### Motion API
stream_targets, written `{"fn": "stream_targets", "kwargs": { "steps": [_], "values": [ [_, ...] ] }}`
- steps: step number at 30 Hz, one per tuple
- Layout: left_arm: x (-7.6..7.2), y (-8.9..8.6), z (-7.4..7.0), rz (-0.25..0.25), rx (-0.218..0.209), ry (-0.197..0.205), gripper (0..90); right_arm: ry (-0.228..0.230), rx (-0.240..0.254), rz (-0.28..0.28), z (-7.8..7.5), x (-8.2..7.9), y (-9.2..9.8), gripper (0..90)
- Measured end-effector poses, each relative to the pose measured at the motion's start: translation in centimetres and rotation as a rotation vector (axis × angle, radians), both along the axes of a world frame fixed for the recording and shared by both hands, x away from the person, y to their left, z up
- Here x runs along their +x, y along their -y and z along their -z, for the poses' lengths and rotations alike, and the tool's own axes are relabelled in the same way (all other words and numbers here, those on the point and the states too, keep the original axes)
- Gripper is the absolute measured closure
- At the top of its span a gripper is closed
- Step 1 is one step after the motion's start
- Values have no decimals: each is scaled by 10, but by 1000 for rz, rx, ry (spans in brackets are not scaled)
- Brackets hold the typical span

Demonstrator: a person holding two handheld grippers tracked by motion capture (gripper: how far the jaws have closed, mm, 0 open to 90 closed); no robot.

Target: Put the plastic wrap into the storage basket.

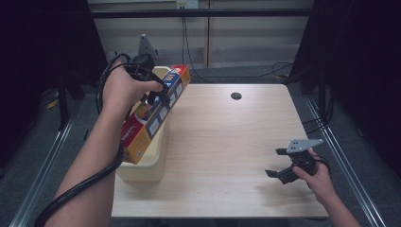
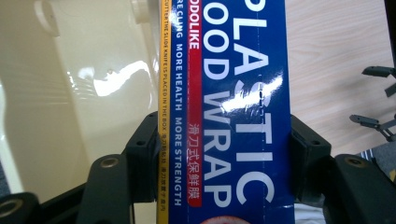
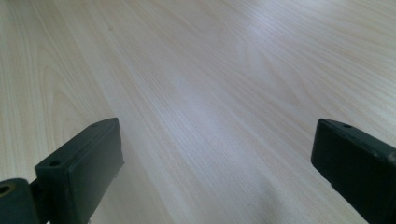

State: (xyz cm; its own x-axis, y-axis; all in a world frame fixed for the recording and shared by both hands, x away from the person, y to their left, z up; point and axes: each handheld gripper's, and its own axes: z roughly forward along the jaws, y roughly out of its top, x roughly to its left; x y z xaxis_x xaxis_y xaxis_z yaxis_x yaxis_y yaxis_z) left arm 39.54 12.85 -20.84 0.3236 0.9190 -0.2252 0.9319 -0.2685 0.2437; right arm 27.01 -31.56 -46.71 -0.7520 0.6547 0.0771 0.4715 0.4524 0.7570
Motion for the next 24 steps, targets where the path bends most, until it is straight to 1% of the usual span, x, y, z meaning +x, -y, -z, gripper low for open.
{"fn": "stream_targets", "kwargs": {
  "steps": [7,11,13,14,16,19,23,24],
  "values": [
    [0,-11,-5,-46,5,2,406,2,-1,2,0,0,-1,21],
    [-1,-16,-5,-72,16,10,406,3,1,-1,0,0,-1,21],
    [-2,-18,-5,-89,13,5,406,-6,4,-5,1,0,-1,21],
    [-2,-19,-5,-96,12,4,406,0,-1,-2,1,0,-1,21],
    [-2,-22,-5,-102,22,3,406,-4,2,-7,1,0,-2,21],
    [-3,-25,-5,-121,19,1,406,-5,3,-7,0,0,-2,22],
    [-4,-27,-5,-137,43,6,406,-3,2,-8,1,0,-3,22],
    [-4,-28,-5,-141,41,4,406,-5,1,-8,1,0,-3,22]
  ]
}}
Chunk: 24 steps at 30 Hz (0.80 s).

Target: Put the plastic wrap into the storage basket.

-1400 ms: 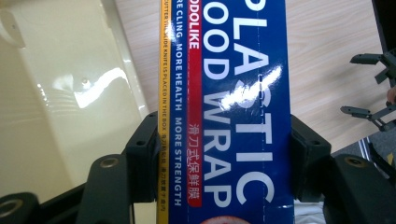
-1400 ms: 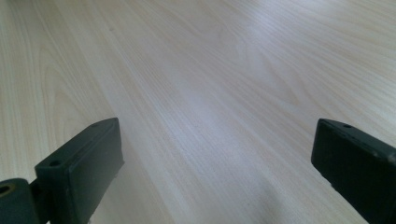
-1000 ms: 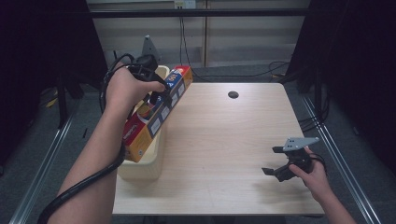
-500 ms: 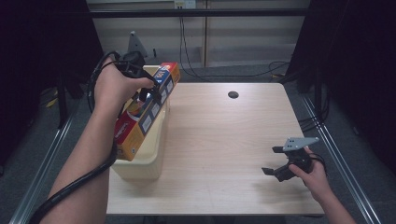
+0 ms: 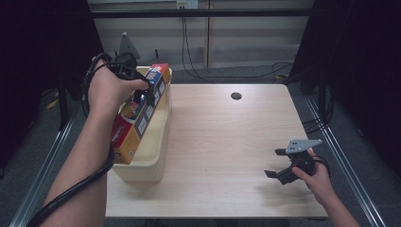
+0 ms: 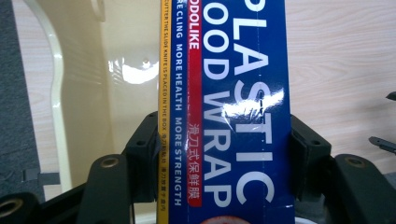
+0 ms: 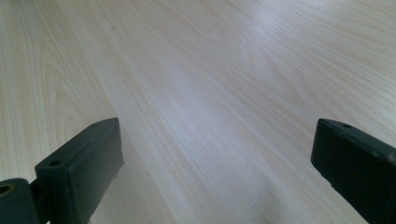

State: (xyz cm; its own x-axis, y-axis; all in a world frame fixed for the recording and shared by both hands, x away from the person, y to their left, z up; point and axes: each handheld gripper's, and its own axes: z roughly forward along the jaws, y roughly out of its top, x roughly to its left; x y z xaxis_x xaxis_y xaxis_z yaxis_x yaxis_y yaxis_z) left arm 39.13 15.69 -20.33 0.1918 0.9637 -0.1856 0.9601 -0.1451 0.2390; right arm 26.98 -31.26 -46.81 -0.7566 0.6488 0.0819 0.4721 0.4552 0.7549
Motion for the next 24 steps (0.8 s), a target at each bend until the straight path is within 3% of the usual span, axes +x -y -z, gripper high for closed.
{"fn": "stream_targets", "kwargs": {
  "steps": [16,24],
  "values": [
    [5,-9,16,-92,18,-38,406,-5,-2,-8,1,0,-1,22],
    [9,-13,27,-113,13,-54,405,-5,3,-3,1,0,0,22]
  ]
}}
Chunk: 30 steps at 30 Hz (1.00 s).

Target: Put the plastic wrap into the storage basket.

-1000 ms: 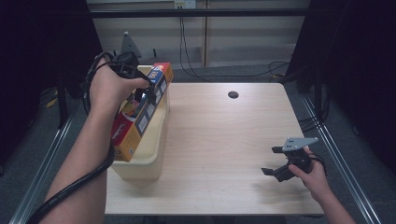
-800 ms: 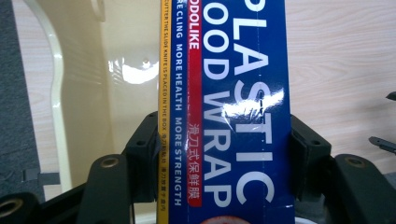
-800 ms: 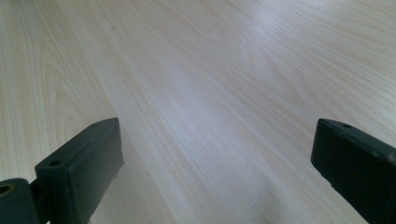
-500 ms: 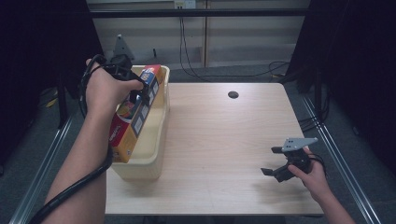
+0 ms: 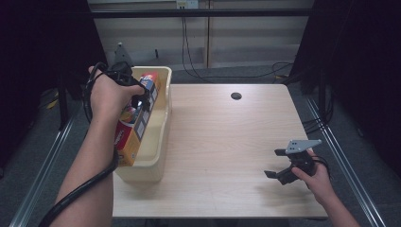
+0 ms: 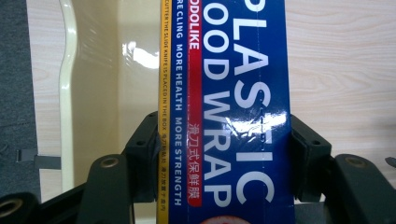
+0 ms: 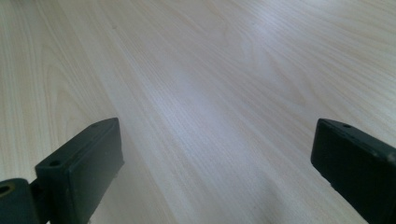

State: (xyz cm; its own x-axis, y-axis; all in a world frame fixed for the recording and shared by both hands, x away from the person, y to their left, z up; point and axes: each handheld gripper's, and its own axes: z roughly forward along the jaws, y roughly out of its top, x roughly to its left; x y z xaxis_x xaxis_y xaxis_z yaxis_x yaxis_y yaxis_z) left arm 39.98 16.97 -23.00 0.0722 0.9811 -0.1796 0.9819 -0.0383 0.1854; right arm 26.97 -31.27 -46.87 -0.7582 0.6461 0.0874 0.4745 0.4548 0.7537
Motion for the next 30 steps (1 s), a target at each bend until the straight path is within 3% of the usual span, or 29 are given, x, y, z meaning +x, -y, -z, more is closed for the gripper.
{"fn": "stream_targets", "kwargs": {
  "steps": [30],
  "values": [
    [4,3,37,14,10,-61,405,-6,0,-5,0,-1,0,22]
  ]
}}
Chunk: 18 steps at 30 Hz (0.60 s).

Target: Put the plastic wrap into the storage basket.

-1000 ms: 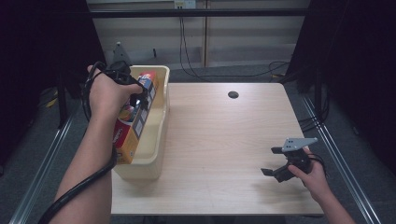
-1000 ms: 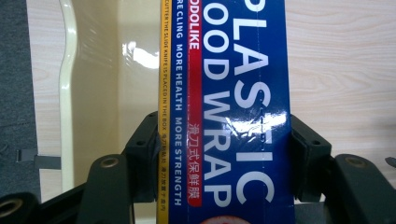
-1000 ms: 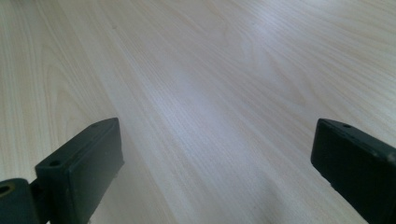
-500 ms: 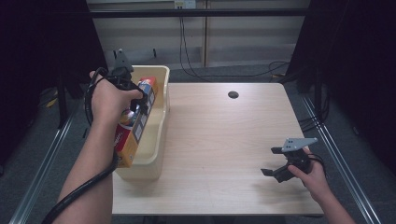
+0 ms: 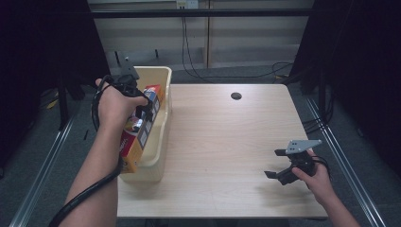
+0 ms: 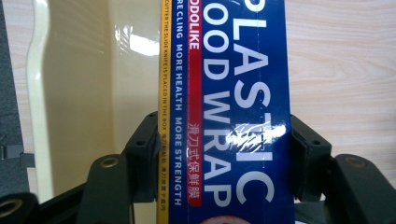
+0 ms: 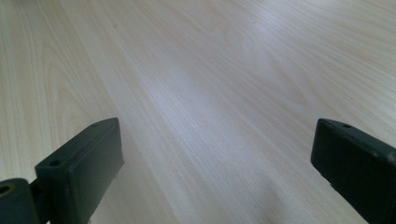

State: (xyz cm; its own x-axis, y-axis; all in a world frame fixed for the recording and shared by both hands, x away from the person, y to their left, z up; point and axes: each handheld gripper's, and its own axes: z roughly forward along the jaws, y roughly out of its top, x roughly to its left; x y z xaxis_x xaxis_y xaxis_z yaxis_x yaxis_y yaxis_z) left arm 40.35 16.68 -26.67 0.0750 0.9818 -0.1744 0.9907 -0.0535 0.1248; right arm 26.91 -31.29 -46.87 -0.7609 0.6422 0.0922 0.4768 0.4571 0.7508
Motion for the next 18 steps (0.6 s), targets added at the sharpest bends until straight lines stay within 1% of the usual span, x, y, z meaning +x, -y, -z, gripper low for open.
{"fn": "stream_targets", "kwargs": {
  "steps": [3,4,7,10,11,12,17,18],
  "values": [
    [1,1,2,6,2,-12,405,5,-2,4,0,0,0,22],
    [1,1,4,1,0,-6,405,4,-1,4,0,0,0,22],
    [1,1,7,7,1,-8,405,2,0,3,0,0,0,22],
    [2,1,10,11,5,-17,405,6,-1,1,0,0,0,22],
    [2,1,11,9,-1,-17,404,7,-2,2,1,0,0,22],
    [2,1,12,7,3,-17,405,8,-3,2,1,0,0,22],
    [3,1,15,12,-2,-24,404,8,-5,1,1,0,0,22],
    [3,2,15,6,-7,-25,404,8,-4,0,1,0,0,22]
  ]
}}
